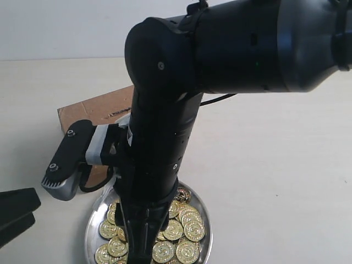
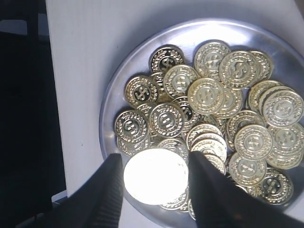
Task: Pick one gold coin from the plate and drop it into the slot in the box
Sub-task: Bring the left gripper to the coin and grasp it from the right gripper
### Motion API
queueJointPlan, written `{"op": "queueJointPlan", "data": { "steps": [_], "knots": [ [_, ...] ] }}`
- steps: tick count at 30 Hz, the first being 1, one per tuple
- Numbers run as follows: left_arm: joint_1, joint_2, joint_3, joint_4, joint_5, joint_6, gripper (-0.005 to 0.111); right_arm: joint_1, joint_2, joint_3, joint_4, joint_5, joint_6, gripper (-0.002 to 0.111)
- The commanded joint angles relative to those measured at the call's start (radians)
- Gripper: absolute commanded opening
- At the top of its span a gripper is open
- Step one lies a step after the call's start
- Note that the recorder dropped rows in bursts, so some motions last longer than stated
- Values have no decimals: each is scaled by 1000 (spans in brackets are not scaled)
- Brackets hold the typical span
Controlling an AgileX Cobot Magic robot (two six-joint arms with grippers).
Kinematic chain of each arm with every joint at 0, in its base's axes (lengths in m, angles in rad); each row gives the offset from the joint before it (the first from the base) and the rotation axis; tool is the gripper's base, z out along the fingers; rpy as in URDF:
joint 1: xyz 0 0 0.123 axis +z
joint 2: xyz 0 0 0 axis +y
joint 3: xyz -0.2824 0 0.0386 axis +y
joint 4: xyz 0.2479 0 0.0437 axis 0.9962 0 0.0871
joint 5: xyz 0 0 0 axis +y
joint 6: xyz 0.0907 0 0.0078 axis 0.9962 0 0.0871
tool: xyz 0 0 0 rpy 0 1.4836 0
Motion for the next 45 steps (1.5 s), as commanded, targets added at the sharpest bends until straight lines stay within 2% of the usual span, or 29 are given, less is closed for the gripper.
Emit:
{"op": "queueJointPlan", "data": {
  "steps": [1,4,8,13,19,26,29,33,35,45],
  "knots": [
    [0,143,-10,-86,52,170,50,3,-12,-5,5,-35,-15,27],
    [0,249,-14,-155,80,295,50,3,-12,-5,5,-67,-15,27],
    [0,459,-84,-159,148,431,50,3,-12,-5,7,-114,-15,27],
    [0,703,-200,-156,237,540,50,3,-12,-5,7,-176,-15,27],
    [0,879,-256,-93,292,610,50,3,-12,-5,5,-222,-15,27],
    [-2,983,-269,-136,338,682,50,3,-12,-5,5,-278,-15,27],
    [-2,1017,-312,-136,351,682,50,3,-12,-5,5,-278,-15,27],
    [-55,1052,-339,-133,349,682,50,3,-12,-5,5,-285,-15,27],
    [-123,1090,-374,-133,338,682,50,3,-12,-5,5,-287,-15,27],
    [-130,1103,-397,-117,302,680,50,3,-12,-5,5,-275,-15,27]
  ]
}}
